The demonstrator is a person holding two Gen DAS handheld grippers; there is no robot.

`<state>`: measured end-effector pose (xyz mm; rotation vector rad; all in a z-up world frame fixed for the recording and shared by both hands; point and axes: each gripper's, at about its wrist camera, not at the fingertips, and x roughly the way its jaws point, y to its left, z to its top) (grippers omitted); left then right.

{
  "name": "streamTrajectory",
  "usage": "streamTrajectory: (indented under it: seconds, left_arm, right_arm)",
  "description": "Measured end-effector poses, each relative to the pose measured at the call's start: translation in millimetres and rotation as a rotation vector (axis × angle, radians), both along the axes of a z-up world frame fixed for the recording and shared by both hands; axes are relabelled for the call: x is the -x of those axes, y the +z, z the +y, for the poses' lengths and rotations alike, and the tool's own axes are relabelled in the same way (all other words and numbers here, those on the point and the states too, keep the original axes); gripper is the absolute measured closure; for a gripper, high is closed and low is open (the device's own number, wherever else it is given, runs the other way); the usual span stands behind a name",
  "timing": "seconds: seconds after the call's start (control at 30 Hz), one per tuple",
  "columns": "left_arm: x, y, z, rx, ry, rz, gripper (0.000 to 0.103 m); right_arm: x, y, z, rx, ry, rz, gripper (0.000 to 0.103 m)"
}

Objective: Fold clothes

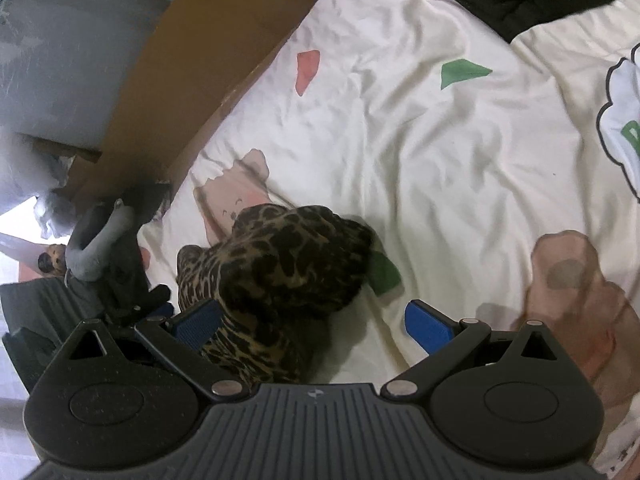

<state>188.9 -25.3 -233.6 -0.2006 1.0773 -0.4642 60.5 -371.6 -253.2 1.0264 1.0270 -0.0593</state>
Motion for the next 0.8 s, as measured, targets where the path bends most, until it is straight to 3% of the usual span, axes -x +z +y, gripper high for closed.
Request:
streamTrajectory:
  seconds: [0.13, 0.23, 0.6, 0.63, 0.67, 0.7, 0.73, 0.77, 0.8]
  left_arm:
    - [2, -8, -10, 0.018, -0.05, 0.002, 0.036]
    - [5, -12, -14, 0.016, -0.08, -0.003, 0.037]
    - [16, -27, -25, 0.026, -0.152, 0.011, 0.048]
    - [16, -27, -25, 0.027, -0.152, 0.012, 0.049]
    - [17, -28, -25, 0.027, -0.153, 0.013, 0.049]
    - [18, -28, -25, 0.029, -0.153, 0.016, 0.049]
    - [18, -27, -24, 0.031, -0.153, 0.02, 0.05]
    - [19, -27, -23, 0.035, -0.152, 0.026, 0.054]
    - [19, -26, -22, 0.04, -0.149, 0.033, 0.055]
  right_arm:
    - [-10, -11, 2, -0.11, -0.031, 0.034, 0.001]
    - [-16, -16, 6, -0.165, -0.053, 0.05, 0.001]
    - [-36, -15, 17, -0.14, -0.053, 0.043, 0.002]
    - [-37, -19, 18, -0.13, -0.044, 0.051, 0.009]
    - [-38, -22, 19, -0.119, -0.035, 0.06, 0.029]
    - [-39, -25, 20, -0.109, -0.027, 0.068, 0.042]
    - [-40, -29, 21, -0.1, -0.019, 0.075, 0.065]
    - [-38, -31, 21, -0.105, -0.019, 0.075, 0.075]
    - [-37, -33, 21, -0.107, -0.018, 0.073, 0.079]
